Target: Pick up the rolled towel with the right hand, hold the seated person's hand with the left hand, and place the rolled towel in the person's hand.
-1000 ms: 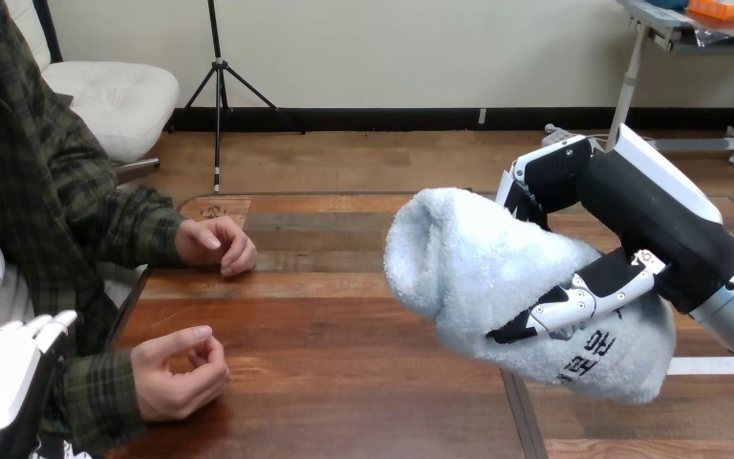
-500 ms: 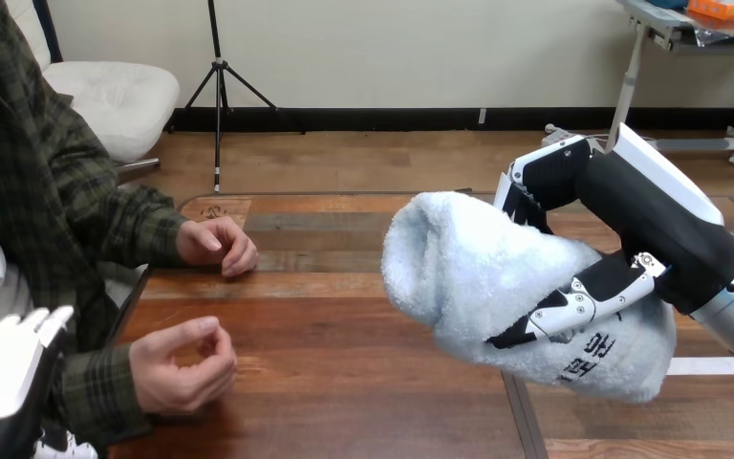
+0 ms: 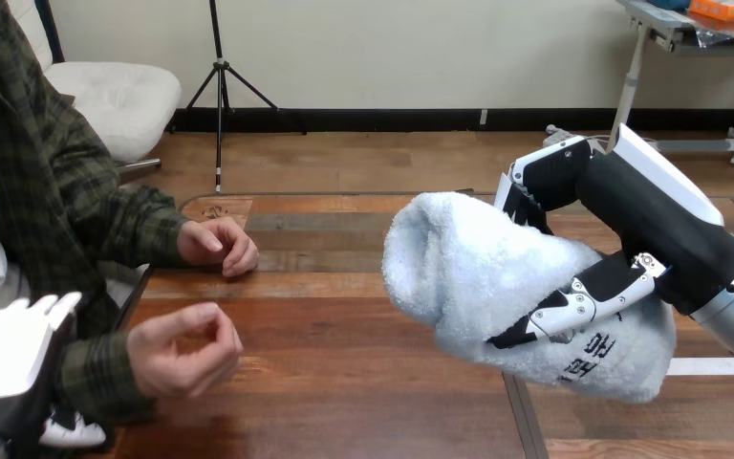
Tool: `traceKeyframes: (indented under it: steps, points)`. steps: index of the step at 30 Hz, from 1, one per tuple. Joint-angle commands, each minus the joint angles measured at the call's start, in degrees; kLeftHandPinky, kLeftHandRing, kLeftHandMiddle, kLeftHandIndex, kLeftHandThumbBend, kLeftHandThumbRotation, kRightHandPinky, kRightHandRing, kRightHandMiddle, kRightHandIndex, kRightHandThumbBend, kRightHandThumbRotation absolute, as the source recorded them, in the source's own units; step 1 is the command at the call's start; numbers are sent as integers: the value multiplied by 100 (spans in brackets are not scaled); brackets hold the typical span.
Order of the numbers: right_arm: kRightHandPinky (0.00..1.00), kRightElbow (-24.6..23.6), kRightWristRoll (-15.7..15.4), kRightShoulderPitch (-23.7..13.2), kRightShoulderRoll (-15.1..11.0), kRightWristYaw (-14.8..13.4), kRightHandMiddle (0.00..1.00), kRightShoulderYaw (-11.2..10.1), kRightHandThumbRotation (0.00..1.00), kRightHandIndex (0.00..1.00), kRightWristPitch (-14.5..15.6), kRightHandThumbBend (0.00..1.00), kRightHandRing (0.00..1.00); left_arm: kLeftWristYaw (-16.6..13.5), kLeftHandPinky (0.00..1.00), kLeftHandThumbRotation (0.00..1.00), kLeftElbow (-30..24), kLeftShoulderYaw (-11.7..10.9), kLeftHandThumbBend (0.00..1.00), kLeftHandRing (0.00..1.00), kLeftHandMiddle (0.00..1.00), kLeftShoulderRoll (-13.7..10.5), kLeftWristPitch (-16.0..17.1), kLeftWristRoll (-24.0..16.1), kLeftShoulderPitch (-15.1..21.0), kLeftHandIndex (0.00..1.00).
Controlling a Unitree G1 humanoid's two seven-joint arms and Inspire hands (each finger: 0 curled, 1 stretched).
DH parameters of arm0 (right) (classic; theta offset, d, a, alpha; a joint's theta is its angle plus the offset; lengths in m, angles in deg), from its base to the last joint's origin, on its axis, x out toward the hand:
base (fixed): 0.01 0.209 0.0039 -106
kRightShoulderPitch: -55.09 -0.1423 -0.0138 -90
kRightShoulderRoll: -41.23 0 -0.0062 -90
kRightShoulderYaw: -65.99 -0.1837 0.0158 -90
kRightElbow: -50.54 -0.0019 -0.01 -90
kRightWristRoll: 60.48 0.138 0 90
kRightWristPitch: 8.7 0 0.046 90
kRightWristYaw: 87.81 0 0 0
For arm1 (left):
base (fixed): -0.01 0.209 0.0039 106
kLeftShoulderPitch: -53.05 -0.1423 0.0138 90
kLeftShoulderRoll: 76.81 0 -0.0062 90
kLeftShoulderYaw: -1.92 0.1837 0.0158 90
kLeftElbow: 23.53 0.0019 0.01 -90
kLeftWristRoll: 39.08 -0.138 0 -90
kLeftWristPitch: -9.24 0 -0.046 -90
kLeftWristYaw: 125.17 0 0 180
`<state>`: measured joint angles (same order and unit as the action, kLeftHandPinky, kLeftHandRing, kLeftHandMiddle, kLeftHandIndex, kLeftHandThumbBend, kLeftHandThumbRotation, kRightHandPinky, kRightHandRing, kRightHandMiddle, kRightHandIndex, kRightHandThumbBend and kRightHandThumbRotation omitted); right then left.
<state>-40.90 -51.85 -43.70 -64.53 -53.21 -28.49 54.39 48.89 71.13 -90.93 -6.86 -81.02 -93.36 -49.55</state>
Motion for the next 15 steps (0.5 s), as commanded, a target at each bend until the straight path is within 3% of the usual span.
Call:
traceKeyframes:
  steps: [1,15]
  points:
    - [10,-15,152,-313,-34,-54,22,-207,0,27,-66,75,15,-63,87,22,406,333,100,91,90,-59,16,-18,463,89]
    - [9,117,360,-421,-12,96,21,-207,0,25,-309,74,14,204,86,17,697,695,100,85,84,-101,-108,-40,955,84]
